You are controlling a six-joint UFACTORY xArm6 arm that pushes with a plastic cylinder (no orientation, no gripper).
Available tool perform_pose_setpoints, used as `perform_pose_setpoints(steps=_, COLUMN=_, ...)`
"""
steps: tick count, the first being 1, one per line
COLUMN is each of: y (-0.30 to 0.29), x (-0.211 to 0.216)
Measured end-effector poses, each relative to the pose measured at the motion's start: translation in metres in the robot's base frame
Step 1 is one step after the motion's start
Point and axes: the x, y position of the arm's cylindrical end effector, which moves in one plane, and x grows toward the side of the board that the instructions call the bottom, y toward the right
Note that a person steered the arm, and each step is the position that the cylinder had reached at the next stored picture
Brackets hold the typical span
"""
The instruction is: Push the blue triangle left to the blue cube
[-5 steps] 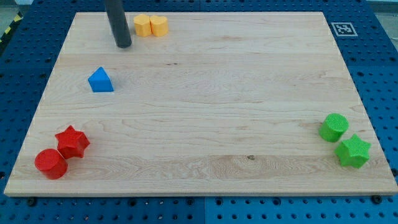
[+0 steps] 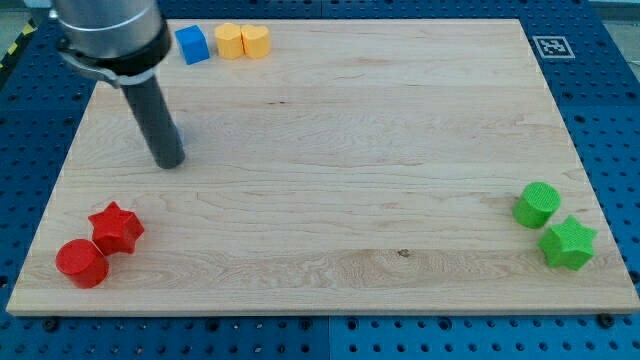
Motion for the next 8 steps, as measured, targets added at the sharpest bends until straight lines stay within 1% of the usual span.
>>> perform_pose_setpoints(steps=3, y=-0.005, x=-0.016)
perform_pose_setpoints(steps=5, y=-0.038, x=-0.020)
perform_pose_setpoints(steps=8, y=-0.003, x=-0.023)
